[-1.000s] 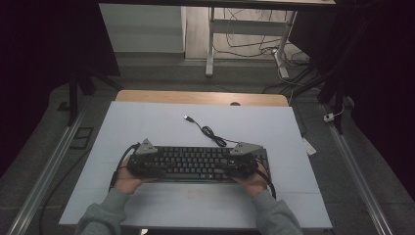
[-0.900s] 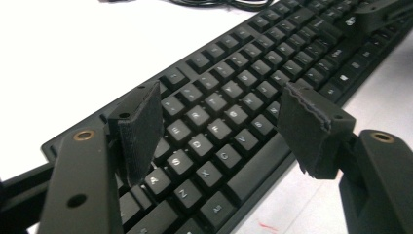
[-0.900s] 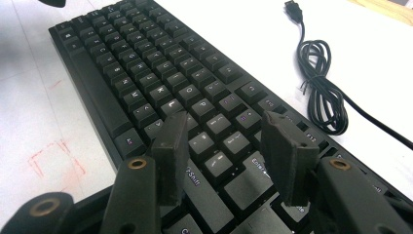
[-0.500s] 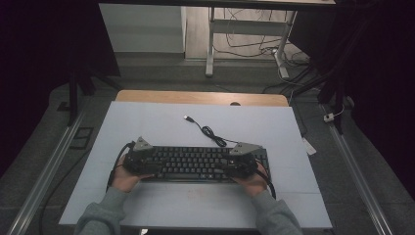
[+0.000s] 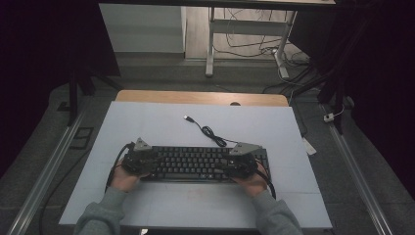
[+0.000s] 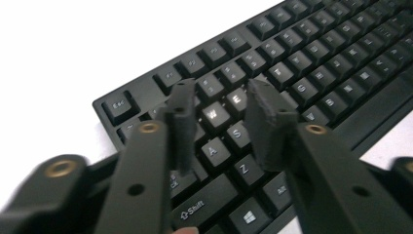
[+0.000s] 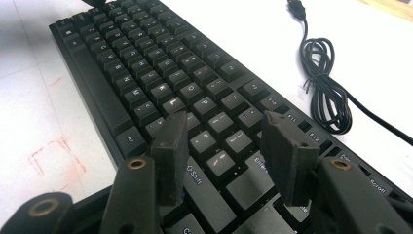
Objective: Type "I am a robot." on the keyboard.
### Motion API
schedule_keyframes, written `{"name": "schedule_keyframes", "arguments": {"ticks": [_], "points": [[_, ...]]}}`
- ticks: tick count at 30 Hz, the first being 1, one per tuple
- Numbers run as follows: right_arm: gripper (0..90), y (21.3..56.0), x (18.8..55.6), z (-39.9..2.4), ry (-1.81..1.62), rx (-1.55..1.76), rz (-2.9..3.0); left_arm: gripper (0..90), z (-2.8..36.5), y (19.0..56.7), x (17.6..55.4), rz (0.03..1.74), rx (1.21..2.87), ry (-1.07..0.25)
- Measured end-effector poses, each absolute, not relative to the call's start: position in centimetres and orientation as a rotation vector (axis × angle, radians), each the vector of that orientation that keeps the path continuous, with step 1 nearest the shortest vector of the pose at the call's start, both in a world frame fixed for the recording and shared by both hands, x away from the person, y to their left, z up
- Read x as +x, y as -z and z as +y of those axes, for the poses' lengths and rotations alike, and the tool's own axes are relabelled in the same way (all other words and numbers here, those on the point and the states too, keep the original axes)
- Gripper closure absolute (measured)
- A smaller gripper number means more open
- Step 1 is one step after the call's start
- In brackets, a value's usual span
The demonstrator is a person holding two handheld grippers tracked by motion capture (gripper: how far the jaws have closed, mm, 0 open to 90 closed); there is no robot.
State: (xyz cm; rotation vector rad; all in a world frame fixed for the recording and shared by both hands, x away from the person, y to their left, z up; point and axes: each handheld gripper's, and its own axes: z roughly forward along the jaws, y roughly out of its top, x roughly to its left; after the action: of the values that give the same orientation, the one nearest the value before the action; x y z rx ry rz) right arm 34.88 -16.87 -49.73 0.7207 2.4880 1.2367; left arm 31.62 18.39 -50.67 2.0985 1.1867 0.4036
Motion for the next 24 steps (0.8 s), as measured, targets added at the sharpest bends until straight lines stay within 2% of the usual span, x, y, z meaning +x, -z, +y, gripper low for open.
{"name": "schedule_keyframes", "arguments": {"ticks": [6, 24], "points": [[52.9, 49.79, 34.93, -16.89, -1.237, 0.723, 2.49, 87.9, 18.36, 51.32, 31.88, 1.2, 2.153, -0.387], [52.5, 49.84, 34.97, -16.9, -1.221, 0.722, 2.49, 88.6, 18.06, 51.68, 31.98, 1.199, 2.184, -0.38]]}}
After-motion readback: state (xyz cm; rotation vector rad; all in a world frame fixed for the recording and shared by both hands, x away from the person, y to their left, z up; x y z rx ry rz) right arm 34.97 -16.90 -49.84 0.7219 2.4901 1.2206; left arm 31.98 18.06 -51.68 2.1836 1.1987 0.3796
